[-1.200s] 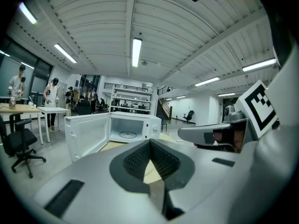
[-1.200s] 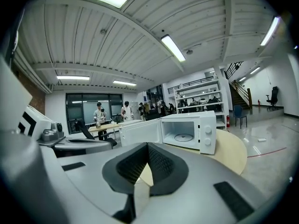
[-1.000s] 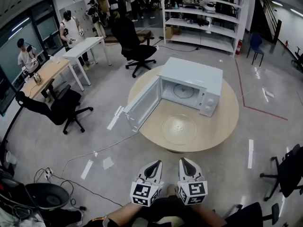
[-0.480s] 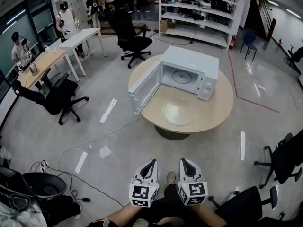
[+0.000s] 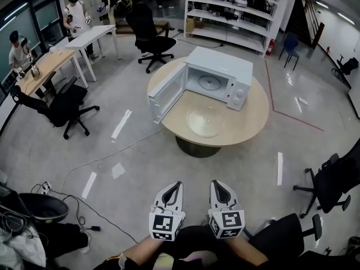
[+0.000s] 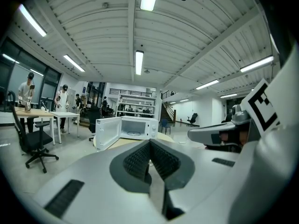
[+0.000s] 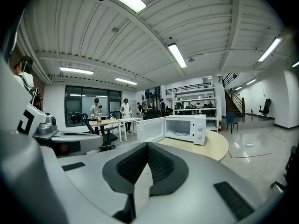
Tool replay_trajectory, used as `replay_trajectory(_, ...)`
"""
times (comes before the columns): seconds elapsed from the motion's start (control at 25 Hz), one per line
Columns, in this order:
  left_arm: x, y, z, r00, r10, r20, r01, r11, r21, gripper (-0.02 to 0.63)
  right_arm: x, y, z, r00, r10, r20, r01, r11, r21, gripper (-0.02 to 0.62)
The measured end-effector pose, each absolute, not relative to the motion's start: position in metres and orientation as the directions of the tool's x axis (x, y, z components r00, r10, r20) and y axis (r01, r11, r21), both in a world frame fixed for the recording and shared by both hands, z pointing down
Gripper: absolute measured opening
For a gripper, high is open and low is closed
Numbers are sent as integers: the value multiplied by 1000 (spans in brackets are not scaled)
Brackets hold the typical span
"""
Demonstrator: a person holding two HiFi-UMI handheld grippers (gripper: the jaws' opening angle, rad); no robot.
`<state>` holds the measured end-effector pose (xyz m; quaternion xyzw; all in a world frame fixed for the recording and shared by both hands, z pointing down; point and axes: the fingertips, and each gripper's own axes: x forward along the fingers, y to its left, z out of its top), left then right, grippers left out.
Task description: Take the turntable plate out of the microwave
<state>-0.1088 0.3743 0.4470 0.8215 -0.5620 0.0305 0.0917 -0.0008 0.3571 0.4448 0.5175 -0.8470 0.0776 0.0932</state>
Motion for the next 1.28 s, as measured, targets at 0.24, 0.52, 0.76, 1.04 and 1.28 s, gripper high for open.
replay_trajectory(0.24, -74, 379, 432, 343, -929, 137, -938, -331, 101, 46, 37, 368, 432, -465, -857, 220, -882, 471, -30, 18)
replay_trajectory(0.52, -36, 372, 431, 324, -936, 137, -946, -317, 66, 46, 72, 369, 442, -484, -844, 232, -872, 487, -48, 15)
replay_trajectory(0.76, -17, 374, 433, 299, -942, 150, -954, -295, 53, 46, 96, 369, 447, -476, -848, 235, -878, 475, -62, 15)
replay_trajectory(1.04, -13, 382, 439, 295, -941, 167, -955, -291, 49, 46, 109, 373, 452, -456, -857, 240, -889, 453, -72, 15)
replay_trajectory(1.28, -10, 387, 442, 302, -937, 174, -953, -297, 55, 46, 114, 379, 452, -446, -861, 244, -894, 443, -68, 15)
